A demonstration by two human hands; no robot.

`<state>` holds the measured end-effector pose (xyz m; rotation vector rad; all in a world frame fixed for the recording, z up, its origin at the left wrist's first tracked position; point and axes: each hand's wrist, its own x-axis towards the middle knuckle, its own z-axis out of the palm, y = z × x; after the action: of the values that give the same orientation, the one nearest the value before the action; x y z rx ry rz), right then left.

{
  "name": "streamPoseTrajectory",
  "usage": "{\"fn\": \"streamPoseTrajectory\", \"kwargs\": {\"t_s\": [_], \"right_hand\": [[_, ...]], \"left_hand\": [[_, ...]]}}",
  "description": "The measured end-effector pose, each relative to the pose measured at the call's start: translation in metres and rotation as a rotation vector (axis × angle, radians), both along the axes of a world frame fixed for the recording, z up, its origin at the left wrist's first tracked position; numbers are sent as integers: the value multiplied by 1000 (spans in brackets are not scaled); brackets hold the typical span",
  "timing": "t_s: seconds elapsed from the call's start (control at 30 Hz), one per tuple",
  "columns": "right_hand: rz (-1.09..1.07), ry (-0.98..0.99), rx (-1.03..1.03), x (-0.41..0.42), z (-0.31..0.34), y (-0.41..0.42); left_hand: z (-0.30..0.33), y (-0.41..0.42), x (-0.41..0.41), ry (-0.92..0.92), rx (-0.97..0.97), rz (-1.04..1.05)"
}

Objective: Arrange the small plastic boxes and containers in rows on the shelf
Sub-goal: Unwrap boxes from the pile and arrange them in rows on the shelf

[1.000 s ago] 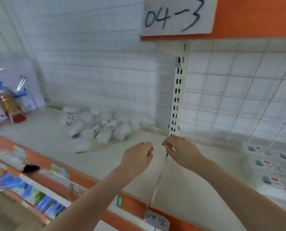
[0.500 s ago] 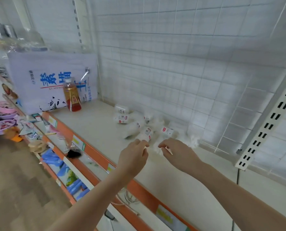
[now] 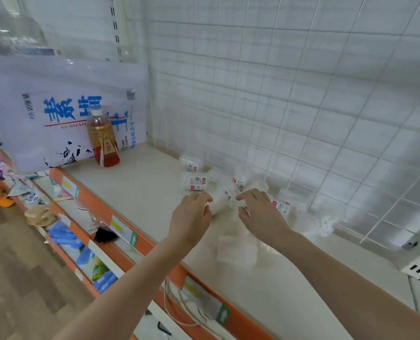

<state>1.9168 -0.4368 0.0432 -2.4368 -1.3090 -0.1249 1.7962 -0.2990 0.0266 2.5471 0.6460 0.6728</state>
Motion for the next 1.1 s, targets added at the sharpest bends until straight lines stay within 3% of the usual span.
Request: {"fn": "streamPoseTrajectory", "kwargs": {"t_s": [0.4,0.53,0.67,0.8,0.97,1.1], "right_hand": [[-265,103,-189,16,0,69],[-335,128,-242,10,-1,85],[-293,152,-209,5,-3,87],[-163,42,-205,-9,-3,80],[-9,77,-168,-28,3,74],[-46,85,-52,-18,10,57]], "left_hand": [[-13,45,29,222,128,32],[-14,54,15,182,-65,39],[-16,63,-2,73,-246,45],[-17,69,-15,24,-394,125],[-17,71,-15,122,-331,142],[-8,60,-13,-81,-178,151]]}}
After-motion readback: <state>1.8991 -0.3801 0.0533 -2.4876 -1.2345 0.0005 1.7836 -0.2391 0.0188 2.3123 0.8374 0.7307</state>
